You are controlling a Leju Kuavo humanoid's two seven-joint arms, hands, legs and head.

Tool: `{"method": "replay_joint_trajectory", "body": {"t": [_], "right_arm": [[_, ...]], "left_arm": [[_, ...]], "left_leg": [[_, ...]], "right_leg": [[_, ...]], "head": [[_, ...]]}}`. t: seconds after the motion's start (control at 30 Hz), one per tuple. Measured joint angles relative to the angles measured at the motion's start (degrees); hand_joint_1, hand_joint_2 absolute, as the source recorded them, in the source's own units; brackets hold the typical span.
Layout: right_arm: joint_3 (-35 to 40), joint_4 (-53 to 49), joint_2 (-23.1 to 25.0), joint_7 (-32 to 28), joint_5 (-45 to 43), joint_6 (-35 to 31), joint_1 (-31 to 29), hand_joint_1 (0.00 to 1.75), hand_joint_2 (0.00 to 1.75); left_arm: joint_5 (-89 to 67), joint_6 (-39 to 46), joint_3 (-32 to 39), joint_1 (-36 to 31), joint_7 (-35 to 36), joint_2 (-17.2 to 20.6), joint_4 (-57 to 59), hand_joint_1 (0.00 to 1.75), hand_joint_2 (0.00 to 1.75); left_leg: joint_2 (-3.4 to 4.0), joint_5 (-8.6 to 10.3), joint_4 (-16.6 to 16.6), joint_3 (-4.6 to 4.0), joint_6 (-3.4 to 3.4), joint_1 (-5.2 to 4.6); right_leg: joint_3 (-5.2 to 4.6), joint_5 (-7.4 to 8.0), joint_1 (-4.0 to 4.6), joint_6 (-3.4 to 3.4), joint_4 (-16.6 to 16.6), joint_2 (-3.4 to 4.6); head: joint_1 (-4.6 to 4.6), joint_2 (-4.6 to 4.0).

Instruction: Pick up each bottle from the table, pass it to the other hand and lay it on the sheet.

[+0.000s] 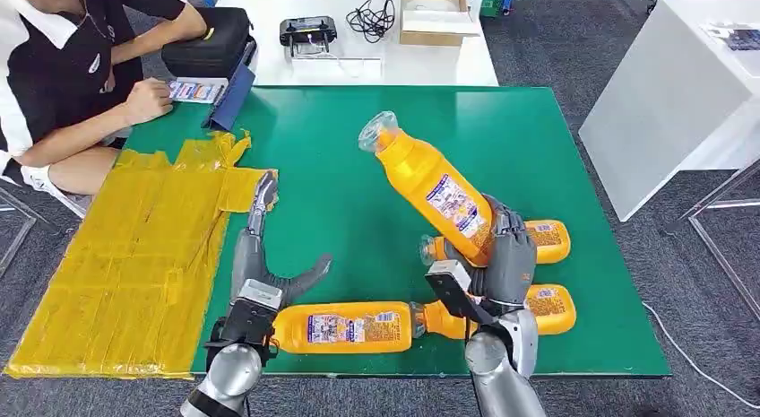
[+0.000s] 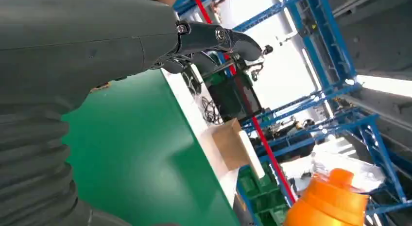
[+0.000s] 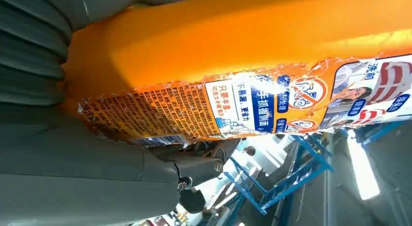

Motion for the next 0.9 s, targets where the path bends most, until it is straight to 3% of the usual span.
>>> {"method": "replay_joint_trajectory", "body": {"t": [0.17, 0.37, 0.73, 0.9], "right_arm": [[2.33, -1.44, -0.63, -1.07, -5.90, 2.53, 0.42, 1.75, 1.75], [10.28, -2.71, -1.84, -5.44, -12.55, 10.76, 0.41, 1.75, 1.75], [12.18, -2.71, -2.03, -5.86, -12.75, 11.33, 0.35, 1.73, 1.75], [23.93, 0.69, -2.29, -6.17, -8.84, 9.64, -2.03, 1.75, 1.75]], "left_arm": [[7.18, -8.71, -0.37, -0.03, 2.05, 0.11, 0.00, 0.00, 1.75], [20.97, -23.25, -0.57, -1.06, 4.48, 1.16, 0.24, 0.00, 1.75], [22.76, -24.93, -0.68, -1.64, 4.90, 1.40, 0.44, 0.00, 1.75], [28.52, -28.07, -1.53, -4.61, 6.01, 2.43, 1.84, 0.00, 1.75]], "left_leg": [[0.06, 0.00, 0.00, 0.00, 0.00, 0.01], [0.10, 0.00, 0.00, -0.01, -0.01, 0.02], [0.10, 0.00, 0.00, -0.01, -0.01, 0.02], [0.16, 0.01, 0.00, -0.02, -0.01, 0.01]], "right_leg": [[0.00, 0.00, 0.01, 0.00, 0.01, 0.00], [-0.03, 0.00, 0.02, 0.00, 0.01, 0.01], [-0.03, 0.00, 0.02, -0.01, 0.01, 0.01], [-0.03, 0.00, 0.00, -0.01, 0.02, 0.04]], "head": [[0.00, 0.00], [0.00, 0.00], [-0.02, 0.00], [-0.02, 0.00]]}}
